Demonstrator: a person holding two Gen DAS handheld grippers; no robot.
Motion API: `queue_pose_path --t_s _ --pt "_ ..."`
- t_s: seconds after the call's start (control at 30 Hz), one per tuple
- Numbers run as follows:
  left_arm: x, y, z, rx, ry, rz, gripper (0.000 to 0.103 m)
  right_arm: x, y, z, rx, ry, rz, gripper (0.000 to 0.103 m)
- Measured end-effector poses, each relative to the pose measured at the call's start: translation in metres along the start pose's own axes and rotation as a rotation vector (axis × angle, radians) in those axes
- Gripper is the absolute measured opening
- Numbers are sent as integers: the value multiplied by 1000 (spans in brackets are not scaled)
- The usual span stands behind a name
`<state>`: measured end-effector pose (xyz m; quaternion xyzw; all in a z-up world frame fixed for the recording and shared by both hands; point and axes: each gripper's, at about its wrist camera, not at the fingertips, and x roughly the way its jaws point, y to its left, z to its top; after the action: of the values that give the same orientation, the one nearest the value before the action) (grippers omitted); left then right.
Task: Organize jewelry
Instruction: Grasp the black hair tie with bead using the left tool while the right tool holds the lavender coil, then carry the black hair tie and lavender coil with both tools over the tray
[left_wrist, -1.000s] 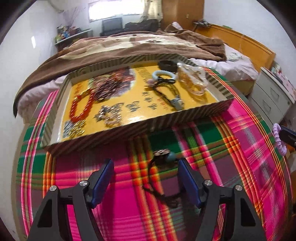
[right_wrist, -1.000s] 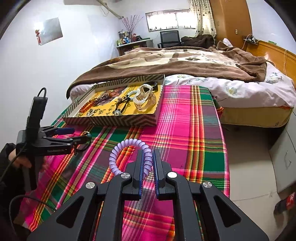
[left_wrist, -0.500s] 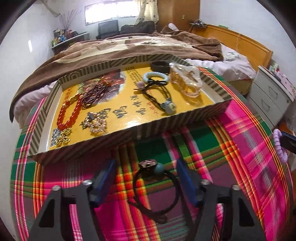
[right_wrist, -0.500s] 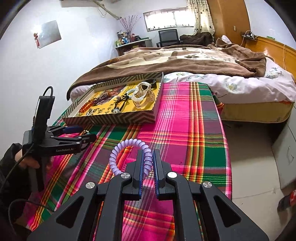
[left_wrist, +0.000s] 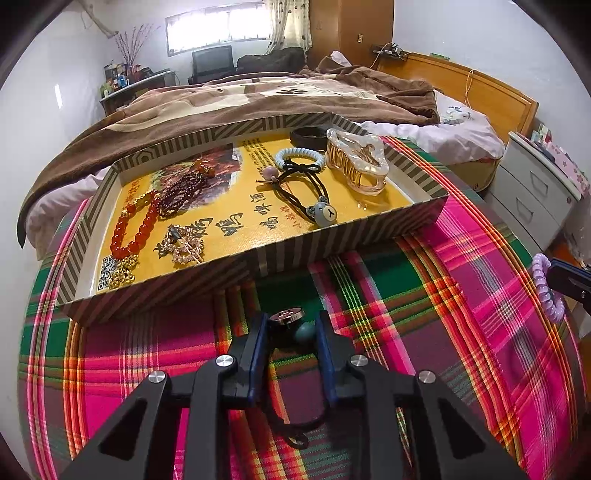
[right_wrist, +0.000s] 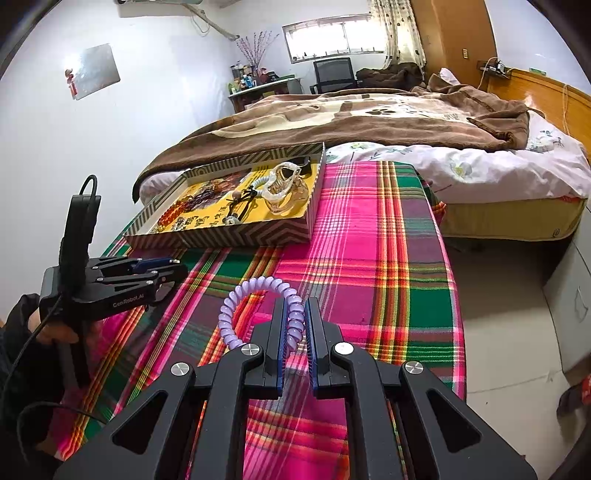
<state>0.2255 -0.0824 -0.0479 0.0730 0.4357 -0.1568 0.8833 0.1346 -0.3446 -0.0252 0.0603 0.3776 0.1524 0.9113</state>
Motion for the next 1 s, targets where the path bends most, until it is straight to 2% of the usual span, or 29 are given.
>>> queue_pose_path --t_s 0.53,0.77,1.0 --pt "-43 11 7 -24 -73 -7 26 -14 19 12 -24 -41 -1 10" --pt "-69 31 31 -49 -131 -18 26 -13 39 37 -46 -76 14 10" --pt "-78 66 64 -85 -167 -9 26 14 60 63 -48 -73 31 9"
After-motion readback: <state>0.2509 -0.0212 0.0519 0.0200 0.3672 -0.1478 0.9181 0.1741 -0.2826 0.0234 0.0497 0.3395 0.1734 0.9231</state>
